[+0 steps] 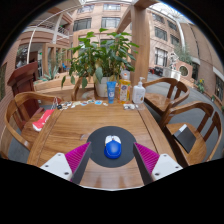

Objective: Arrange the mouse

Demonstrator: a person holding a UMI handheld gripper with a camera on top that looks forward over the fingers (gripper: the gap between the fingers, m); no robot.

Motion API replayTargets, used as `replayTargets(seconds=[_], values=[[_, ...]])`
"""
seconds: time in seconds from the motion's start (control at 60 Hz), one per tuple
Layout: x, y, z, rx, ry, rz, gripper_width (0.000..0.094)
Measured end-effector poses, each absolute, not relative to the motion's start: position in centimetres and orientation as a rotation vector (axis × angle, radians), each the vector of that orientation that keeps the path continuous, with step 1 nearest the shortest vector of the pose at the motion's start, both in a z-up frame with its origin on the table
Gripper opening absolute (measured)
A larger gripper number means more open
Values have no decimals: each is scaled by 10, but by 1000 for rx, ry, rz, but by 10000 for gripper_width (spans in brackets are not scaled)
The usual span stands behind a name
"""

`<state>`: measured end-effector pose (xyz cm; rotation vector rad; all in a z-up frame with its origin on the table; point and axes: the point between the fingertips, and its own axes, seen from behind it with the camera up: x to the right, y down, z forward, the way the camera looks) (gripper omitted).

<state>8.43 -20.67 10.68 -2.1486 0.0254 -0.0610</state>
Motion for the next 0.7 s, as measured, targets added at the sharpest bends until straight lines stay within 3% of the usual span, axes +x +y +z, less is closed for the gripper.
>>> replayTargets(seconds=[0.267, 0.517, 0.7], values=[[80, -290, 149, -2102, 6, -85, 852], [96, -343, 137, -2084, -5, -64, 850], [80, -346, 155, -2083, -18, -83, 851]])
